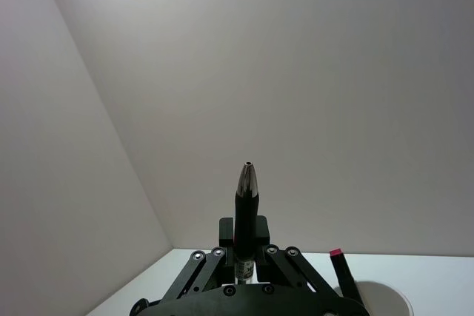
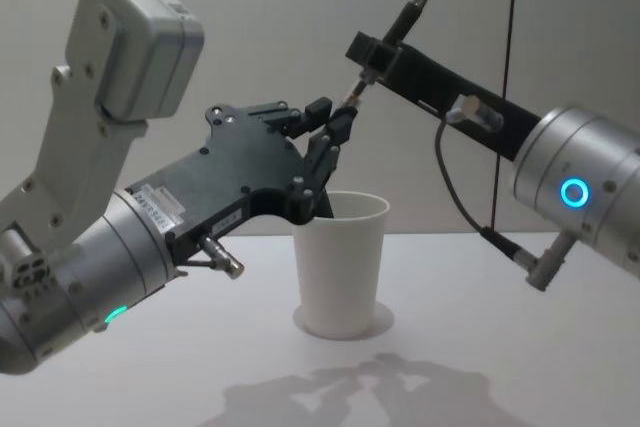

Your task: Place the pen into the pen holder.

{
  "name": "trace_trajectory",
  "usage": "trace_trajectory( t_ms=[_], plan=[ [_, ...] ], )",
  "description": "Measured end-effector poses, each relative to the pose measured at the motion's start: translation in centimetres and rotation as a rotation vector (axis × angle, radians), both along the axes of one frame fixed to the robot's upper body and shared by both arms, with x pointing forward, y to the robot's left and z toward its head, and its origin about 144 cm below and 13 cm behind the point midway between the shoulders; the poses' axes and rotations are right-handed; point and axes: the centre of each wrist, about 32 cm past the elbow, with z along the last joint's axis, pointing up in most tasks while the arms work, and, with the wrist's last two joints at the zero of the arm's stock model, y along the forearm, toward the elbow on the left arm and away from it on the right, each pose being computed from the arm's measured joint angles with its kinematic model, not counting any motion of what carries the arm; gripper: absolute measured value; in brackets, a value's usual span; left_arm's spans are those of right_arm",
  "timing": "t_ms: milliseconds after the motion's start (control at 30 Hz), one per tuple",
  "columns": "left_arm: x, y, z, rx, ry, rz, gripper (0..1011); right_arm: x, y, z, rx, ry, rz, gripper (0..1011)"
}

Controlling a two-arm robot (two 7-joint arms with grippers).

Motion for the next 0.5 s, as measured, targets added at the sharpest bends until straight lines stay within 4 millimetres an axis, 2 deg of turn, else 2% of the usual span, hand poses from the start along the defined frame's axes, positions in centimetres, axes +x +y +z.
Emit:
trace_trajectory(
  t_ms=[333,400,433,467,500],
  plan=[
    [0.00,0.00,0.00,0.000,0.000,0.000,168,-0.04,0.00,0.08,0.006,-0.005,-0.003,136],
    [0.00,0.00,0.00,0.000,0.000,0.000,202,-0.04,0.01,0.08,0.007,-0.006,-0.002,136],
    [0.00,0.00,0.00,0.000,0.000,0.000,254,-0.04,0.02,0.09,0.007,-0.006,-0.002,136],
    [0.00,0.00,0.00,0.000,0.000,0.000,254,-0.04,0.02,0.09,0.007,-0.006,-0.002,136],
    [0.00,0.00,0.00,0.000,0.000,0.000,306,-0.03,0.03,0.10,0.008,-0.007,-0.002,136]
  ],
)
